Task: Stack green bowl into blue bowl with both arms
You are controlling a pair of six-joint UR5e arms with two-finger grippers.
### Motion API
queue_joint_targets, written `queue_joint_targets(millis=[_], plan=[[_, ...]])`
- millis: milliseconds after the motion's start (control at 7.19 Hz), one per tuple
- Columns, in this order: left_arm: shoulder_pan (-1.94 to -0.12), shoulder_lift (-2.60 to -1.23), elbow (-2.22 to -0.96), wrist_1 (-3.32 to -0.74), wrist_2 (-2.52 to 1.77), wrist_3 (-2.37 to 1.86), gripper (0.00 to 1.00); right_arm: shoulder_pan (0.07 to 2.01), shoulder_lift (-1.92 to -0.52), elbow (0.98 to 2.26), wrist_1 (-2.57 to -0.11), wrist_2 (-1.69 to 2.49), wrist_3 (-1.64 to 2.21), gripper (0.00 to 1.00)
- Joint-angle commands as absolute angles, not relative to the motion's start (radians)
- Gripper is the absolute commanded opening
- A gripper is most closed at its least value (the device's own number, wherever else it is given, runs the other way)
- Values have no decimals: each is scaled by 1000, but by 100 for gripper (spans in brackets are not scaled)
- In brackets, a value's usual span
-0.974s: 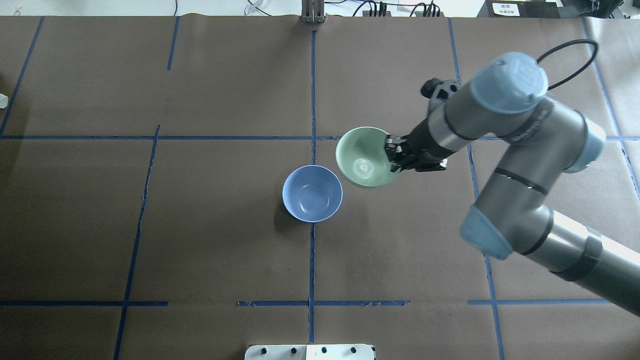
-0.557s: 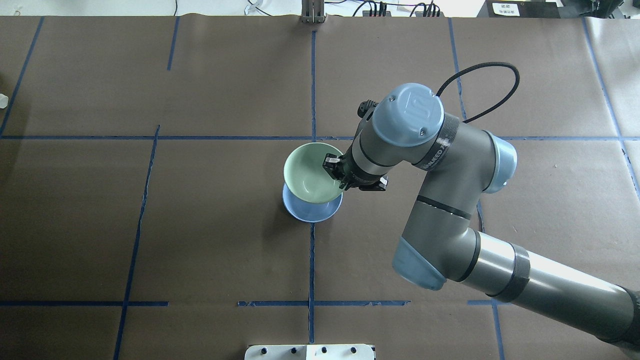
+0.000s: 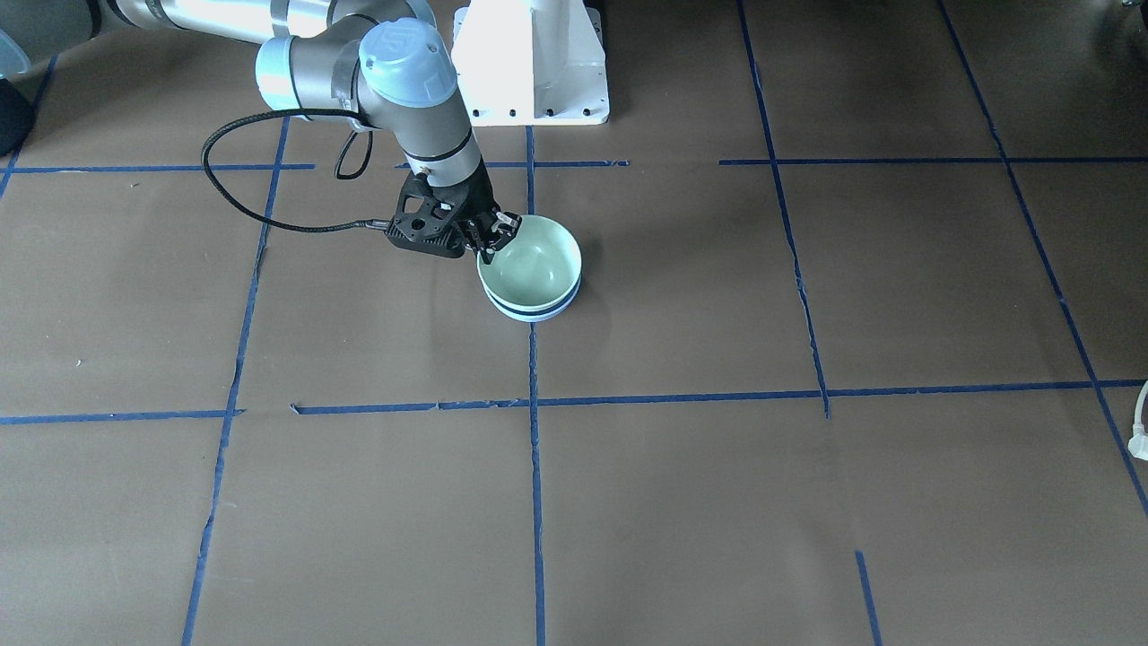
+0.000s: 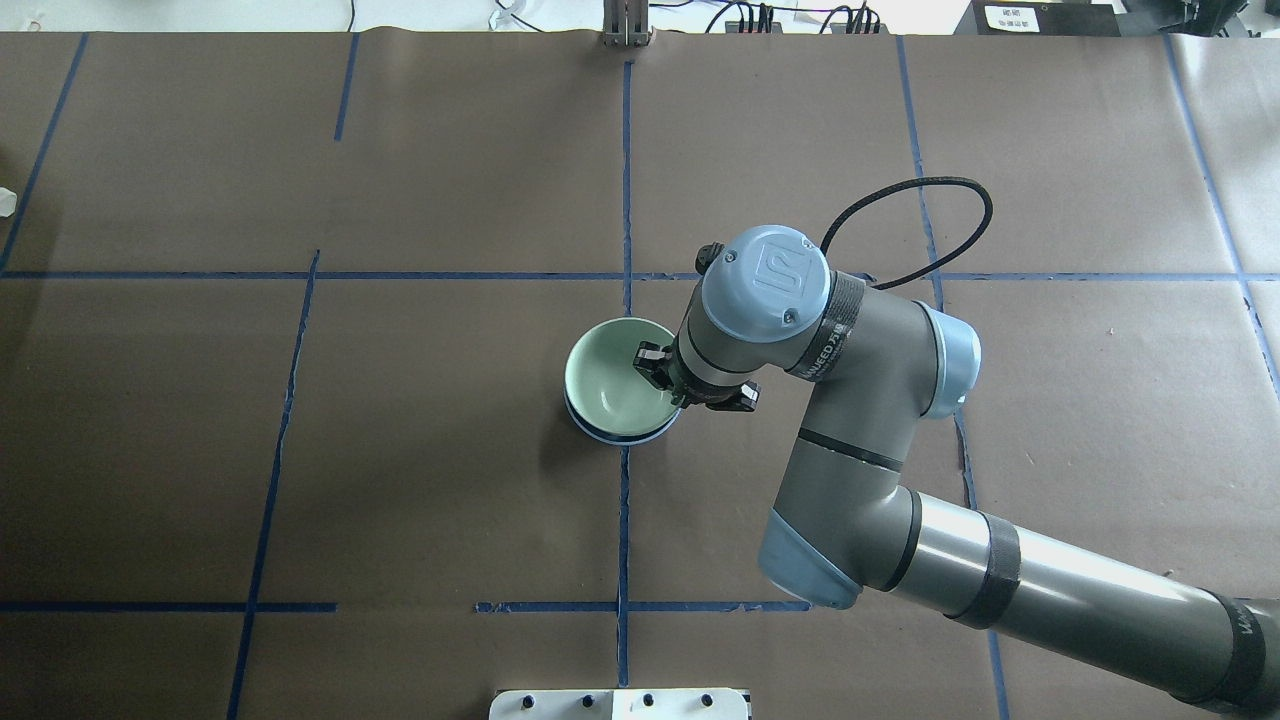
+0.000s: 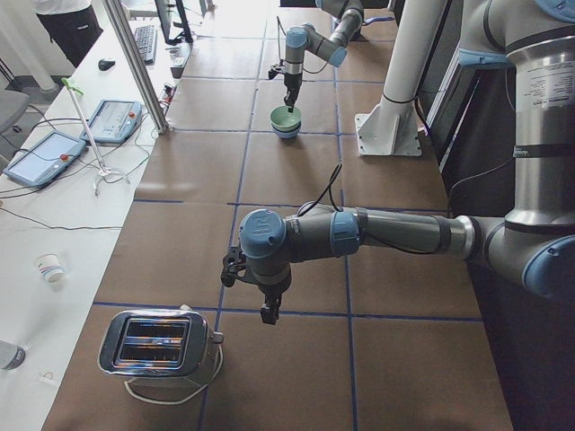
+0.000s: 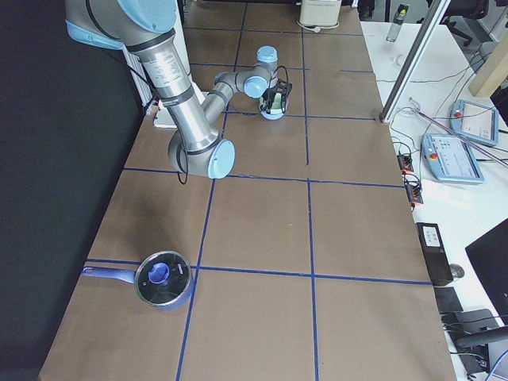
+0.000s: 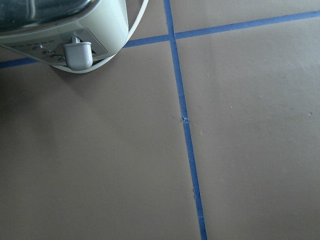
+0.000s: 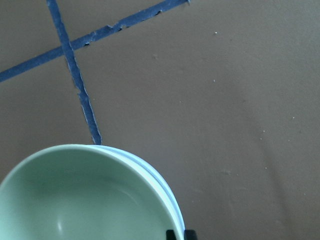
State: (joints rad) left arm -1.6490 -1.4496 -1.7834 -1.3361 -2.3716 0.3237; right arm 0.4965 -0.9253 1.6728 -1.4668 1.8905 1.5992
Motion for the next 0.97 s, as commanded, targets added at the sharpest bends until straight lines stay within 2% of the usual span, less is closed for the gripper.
queue_joint_targets(millis=[0,139,278,557,835], plan=[[-1649,-1450,-1786,-1336,-2372,324,100,495,-920,1654,-1466,1888,1598,36],[-1649,-1450,-1784,-1336,-2372,324,100,495,-917,1651,-1462,1884,1600,64],[-1649,-1451,-1781,-1336,-2372,322,100,497,-917,1655,-1462,1870,1589,100],[-1648,-1451,-1772,-1338,-2370,313,100,616,-939,1660,-1474,1955,1475,100],[-1647,-1450,-1729,-1344,-2362,314,100,853,-1046,1664,-1526,2165,1085,100]])
